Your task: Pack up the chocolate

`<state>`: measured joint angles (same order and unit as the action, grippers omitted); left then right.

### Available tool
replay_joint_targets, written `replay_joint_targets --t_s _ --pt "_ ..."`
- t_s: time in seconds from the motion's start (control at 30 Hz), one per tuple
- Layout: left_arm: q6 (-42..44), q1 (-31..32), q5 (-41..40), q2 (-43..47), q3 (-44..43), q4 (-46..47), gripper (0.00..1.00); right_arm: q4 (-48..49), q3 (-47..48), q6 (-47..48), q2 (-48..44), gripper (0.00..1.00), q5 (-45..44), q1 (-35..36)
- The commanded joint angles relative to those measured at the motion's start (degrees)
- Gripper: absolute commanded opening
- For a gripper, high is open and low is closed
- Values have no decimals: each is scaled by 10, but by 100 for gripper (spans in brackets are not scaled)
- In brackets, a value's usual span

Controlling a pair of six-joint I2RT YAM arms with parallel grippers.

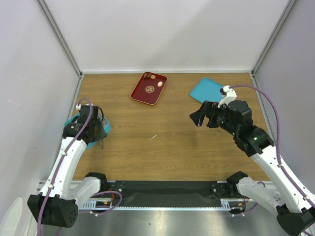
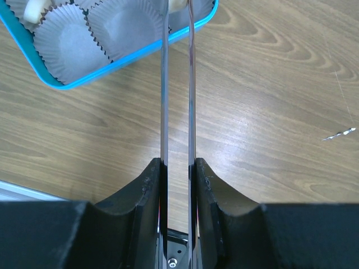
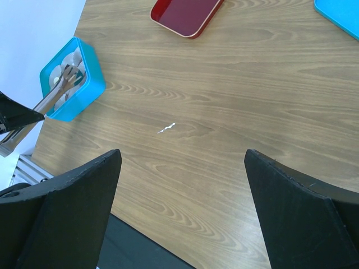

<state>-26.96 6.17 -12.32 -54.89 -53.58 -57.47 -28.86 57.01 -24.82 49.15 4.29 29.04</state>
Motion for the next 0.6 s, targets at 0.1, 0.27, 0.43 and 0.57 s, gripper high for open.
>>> replay_joint_targets --t_s 0.1,0.27,0.43,0.57 --pt "1 -6 6 -5 0 24 31 10 4 1 -11 99 -8 1" --pt "1 -7 8 -11 0 24 33 7 5 6 -12 99 -10 1" --pt "3 -7 6 -19 -4 24 34 7 6 7 -15 99 -10 1" --pt "5 -7 4 -21 -5 23 36 5 6 11 -16 99 -15 0"
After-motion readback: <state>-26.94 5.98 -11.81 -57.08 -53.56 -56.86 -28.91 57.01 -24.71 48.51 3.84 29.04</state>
